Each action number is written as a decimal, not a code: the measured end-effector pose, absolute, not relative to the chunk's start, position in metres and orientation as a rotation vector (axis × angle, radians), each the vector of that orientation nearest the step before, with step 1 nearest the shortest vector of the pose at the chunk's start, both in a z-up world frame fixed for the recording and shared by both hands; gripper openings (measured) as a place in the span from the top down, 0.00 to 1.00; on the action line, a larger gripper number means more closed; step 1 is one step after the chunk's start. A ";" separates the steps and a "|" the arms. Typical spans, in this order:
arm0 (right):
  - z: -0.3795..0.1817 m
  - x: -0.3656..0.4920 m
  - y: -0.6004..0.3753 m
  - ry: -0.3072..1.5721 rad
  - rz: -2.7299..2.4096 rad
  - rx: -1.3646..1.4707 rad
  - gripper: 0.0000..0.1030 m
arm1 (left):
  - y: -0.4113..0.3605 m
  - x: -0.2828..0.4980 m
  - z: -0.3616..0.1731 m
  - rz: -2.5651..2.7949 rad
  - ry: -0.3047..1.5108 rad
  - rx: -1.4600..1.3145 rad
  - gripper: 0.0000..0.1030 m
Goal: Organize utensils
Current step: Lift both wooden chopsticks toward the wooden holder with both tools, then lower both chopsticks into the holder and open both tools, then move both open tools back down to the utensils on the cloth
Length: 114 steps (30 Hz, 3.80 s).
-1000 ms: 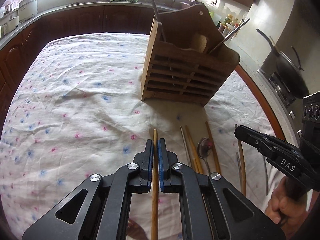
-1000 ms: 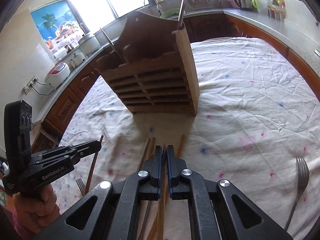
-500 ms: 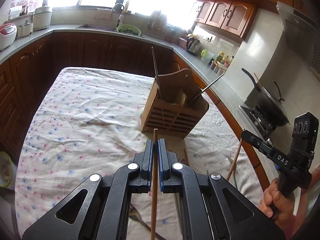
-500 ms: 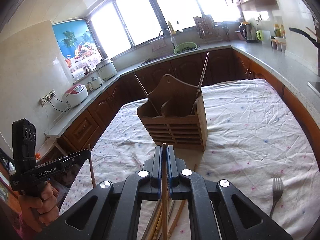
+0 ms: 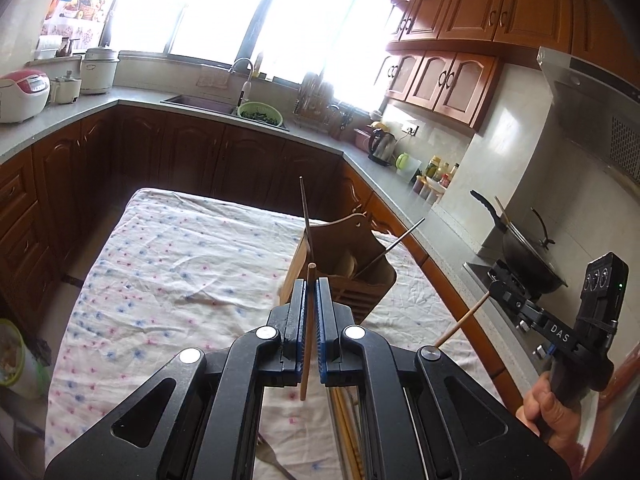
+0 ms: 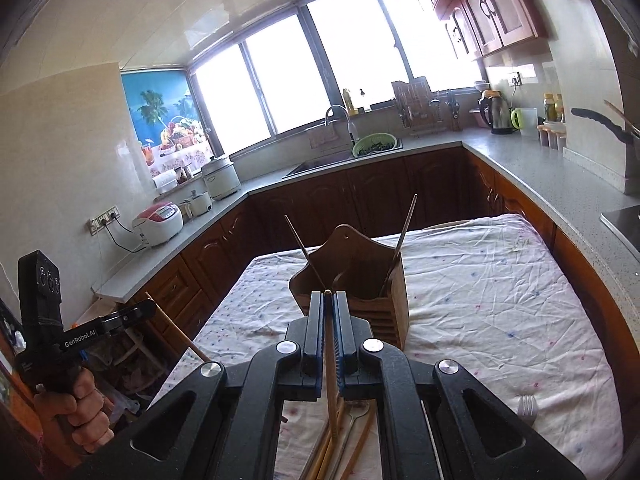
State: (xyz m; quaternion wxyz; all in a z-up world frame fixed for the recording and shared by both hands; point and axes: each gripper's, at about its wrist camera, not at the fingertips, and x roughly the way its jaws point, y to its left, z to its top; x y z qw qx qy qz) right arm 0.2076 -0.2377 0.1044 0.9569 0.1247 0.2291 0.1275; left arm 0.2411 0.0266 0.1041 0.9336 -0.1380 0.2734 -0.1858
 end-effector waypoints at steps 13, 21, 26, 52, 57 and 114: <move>0.129 0.222 -0.248 0.370 0.235 0.257 0.96 | 0.030 0.258 0.139 -0.382 0.458 -0.321 0.97; 0.164 0.245 -0.260 0.266 0.204 0.273 0.96 | 0.022 0.285 0.176 -0.385 0.361 -0.331 0.97; 0.183 0.259 -0.267 0.207 0.187 0.276 0.96 | 0.015 0.304 0.195 -0.382 0.306 -0.331 0.97; 0.081 0.340 -0.277 0.314 0.091 0.346 0.96 | -0.025 0.402 0.083 -0.303 0.454 -0.357 0.97; 0.082 0.342 -0.276 0.328 0.093 0.342 0.95 | -0.023 0.404 0.084 -0.307 0.464 -0.358 0.97; 0.011 0.147 -0.286 0.518 0.096 0.436 0.09 | 0.020 0.204 0.001 -0.242 0.728 -0.341 0.06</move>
